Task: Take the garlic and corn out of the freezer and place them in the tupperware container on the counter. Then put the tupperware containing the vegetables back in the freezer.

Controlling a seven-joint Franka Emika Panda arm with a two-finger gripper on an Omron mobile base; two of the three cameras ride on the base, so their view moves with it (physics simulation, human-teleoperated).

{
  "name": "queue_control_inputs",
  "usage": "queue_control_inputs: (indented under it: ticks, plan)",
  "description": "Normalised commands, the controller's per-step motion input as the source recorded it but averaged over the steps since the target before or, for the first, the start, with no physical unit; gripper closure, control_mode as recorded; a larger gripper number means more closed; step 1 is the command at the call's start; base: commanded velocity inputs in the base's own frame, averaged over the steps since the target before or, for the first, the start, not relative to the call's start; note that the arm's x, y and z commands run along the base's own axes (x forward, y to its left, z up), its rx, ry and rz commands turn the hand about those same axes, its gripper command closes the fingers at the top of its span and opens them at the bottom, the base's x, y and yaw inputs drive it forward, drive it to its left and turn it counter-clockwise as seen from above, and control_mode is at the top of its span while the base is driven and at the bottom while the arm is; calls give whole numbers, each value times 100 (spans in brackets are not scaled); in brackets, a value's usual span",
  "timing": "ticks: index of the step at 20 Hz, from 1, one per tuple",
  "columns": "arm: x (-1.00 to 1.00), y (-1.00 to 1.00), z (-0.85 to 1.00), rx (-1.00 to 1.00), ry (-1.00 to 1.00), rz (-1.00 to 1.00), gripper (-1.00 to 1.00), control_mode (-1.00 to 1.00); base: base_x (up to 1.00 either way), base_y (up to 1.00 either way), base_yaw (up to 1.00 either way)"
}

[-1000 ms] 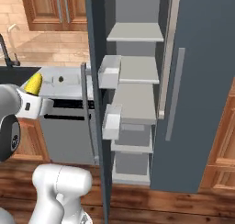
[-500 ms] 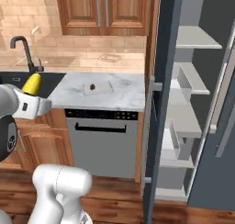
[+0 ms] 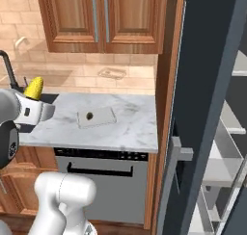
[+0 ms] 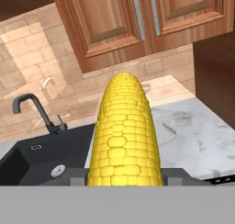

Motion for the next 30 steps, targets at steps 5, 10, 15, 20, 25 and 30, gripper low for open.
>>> queue_control_inputs:
  ticks: [5,10,15,20,25,30]
  plan:
    - [0,0,0,0,0,0,100,100,89,12,-5]
    - [0,0,0,0,0,0,100,100,61,15,-4]
    - [17,0,-59,0,20,0,100,-100,5,0,-1]
    - [32,0,-97,0,25,0,100,-100,0,0,0]
    - [67,0,-76,0,23,0,100,-100,0,0,0]
    - [82,-1,-59,0,14,-1,100,-100,0,0,0]
